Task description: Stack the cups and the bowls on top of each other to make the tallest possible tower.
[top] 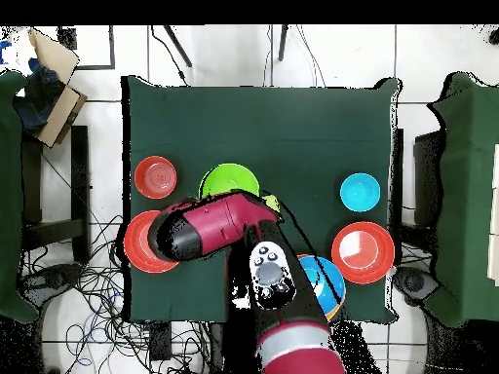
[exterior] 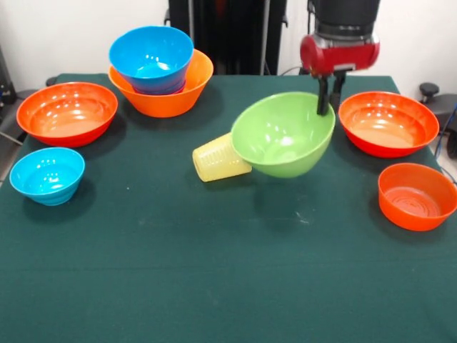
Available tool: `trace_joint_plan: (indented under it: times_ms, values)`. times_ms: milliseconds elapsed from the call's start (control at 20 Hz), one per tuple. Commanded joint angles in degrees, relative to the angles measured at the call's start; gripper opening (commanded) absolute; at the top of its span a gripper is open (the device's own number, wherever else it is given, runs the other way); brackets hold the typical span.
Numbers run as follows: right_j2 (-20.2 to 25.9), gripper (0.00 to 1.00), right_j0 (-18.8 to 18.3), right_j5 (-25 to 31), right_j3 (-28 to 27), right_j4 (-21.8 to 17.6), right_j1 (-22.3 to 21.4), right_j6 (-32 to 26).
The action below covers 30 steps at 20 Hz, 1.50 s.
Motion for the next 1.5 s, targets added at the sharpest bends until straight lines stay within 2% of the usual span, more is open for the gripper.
trace_joint_plan:
  times_ms: [50, 250, 400, 500, 650, 800, 1000, 1150, 1350, 1500]
  values:
    - [5.2, 0.0, -2.1, 8.3, 6.6, 2.7, -7.3, -3.2]
    - [6.7, 0.0, -4.2, 8.0, 10.6, 4.6, -10.9, -3.8]
    - [13.4, 0.0, -11.8, 3.2, 18.9, 7.1, -14.5, -6.8]
    - [16.8, 0.0, -16.6, 2.8, 24.5, 8.6, -19.0, -9.9]
    - [21.0, 0.0, -22.6, 2.3, 30.2, 9.3, -23.1, -12.9]
    - [25.0, 0.0, -28.4, 0.3, 35.0, 8.4, -25.4, -14.4]
    - [30.8, 0.0, -35.1, -2.4, 40.4, 7.6, -26.9, -13.3]
    - [33.9, 0.0, -38.7, -4.2, 43.4, 6.8, -27.8, -11.7]
    - [36.0, 0.0, -43.2, -7.4, 46.5, 2.6, -26.8, -9.5]
    - [35.2, 0.0, -45.6, -9.9, 47.7, -2.6, -24.6, -8.1]
